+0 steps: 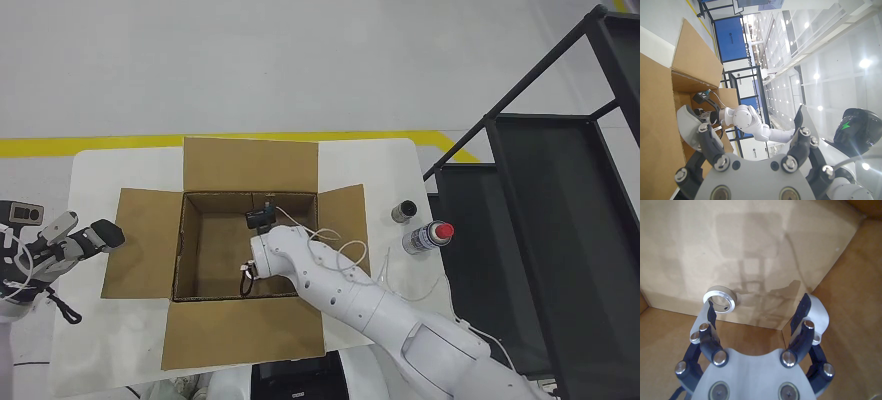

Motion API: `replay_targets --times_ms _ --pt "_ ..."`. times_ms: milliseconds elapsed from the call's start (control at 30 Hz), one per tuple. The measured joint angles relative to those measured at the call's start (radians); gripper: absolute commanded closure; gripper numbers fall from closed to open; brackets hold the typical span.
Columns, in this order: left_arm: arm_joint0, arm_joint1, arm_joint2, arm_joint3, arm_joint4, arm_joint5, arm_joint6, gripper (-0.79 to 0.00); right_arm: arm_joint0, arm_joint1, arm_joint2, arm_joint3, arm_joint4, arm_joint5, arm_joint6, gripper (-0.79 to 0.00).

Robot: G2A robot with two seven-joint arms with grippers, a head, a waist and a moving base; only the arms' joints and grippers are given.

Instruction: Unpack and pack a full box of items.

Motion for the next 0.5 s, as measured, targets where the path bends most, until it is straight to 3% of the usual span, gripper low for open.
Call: replay_targets --times_ms 200,233,500 --pt "0.000 0.000 0.000 0.000 0.000 0.000 0.000 -0.785 0.000 -0.005 0.012 0.024 -0.004 -0.014 0.014 -0.773" --pt "0.000 0.000 0.000 0.000 0.000 0.000 0.000 -0.785 0.002 -0.007 0.011 0.027 -0.005 -0.016 0.016 -0.705" --pt "0.000 0.000 0.000 0.000 0.000 0.000 0.000 -0.785 0.021 -0.031 -0.015 0.070 0.000 -0.043 0.024 -0.496"
